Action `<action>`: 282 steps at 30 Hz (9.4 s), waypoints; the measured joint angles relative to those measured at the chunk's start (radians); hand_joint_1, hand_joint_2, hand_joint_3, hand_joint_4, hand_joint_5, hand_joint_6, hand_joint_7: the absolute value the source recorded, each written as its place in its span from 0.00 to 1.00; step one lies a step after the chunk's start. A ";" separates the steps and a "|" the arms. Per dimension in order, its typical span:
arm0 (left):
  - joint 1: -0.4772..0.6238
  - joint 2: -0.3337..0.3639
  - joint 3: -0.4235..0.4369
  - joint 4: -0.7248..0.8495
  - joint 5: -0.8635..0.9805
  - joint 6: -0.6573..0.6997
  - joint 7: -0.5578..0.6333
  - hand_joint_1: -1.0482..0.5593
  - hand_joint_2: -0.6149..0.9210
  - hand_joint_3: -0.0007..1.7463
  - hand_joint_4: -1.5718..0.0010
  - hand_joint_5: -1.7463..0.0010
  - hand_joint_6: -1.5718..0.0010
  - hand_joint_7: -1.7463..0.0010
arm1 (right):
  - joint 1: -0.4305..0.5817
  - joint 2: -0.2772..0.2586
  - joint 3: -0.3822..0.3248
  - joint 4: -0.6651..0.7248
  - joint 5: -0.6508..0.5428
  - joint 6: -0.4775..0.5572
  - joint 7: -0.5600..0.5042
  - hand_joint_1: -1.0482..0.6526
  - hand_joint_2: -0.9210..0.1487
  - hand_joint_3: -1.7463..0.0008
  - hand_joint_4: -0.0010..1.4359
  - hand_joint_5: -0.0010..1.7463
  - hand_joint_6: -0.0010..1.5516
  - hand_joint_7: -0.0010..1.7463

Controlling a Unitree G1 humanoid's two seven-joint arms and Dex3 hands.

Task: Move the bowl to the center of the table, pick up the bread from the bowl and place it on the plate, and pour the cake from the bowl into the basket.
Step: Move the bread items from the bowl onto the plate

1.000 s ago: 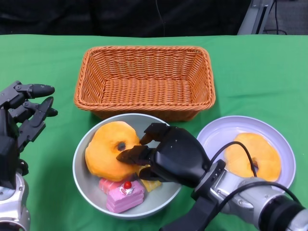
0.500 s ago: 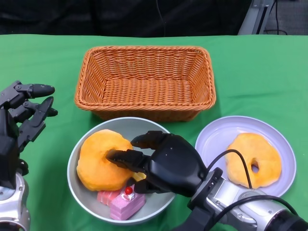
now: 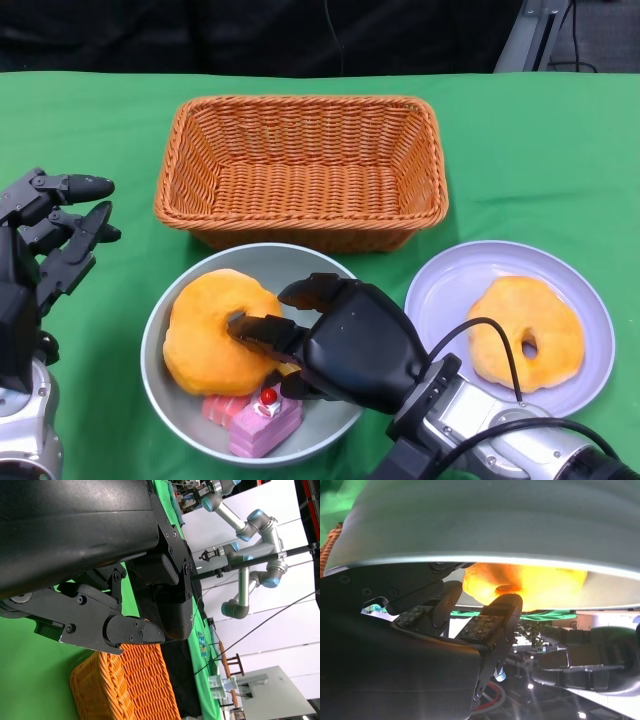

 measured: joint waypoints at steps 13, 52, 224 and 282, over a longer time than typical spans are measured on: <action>0.000 0.000 0.001 0.000 0.000 0.000 -0.001 0.52 1.00 0.14 0.48 0.29 0.46 0.51 | 0.019 0.018 0.024 -0.104 -0.058 0.168 0.236 0.30 0.00 0.93 0.64 0.12 0.56 0.02; 0.000 0.000 0.001 0.000 0.009 -0.006 0.002 0.53 1.00 0.15 0.48 0.30 0.46 0.50 | -0.058 0.047 0.065 -0.165 -0.099 0.262 0.583 0.19 0.00 0.96 0.64 0.17 0.47 0.00; -0.001 0.009 -0.014 0.028 0.031 -0.020 -0.003 0.52 1.00 0.16 0.47 0.32 0.45 0.54 | -0.037 0.030 -0.071 -0.130 0.000 0.154 0.519 0.21 0.03 1.00 0.50 0.06 0.38 0.03; -0.002 -0.010 -0.017 0.006 0.060 -0.020 0.048 0.52 1.00 0.16 0.47 0.31 0.45 0.52 | -0.135 0.041 -0.084 -0.110 0.182 0.127 0.875 0.20 0.00 0.99 0.44 0.02 0.34 0.00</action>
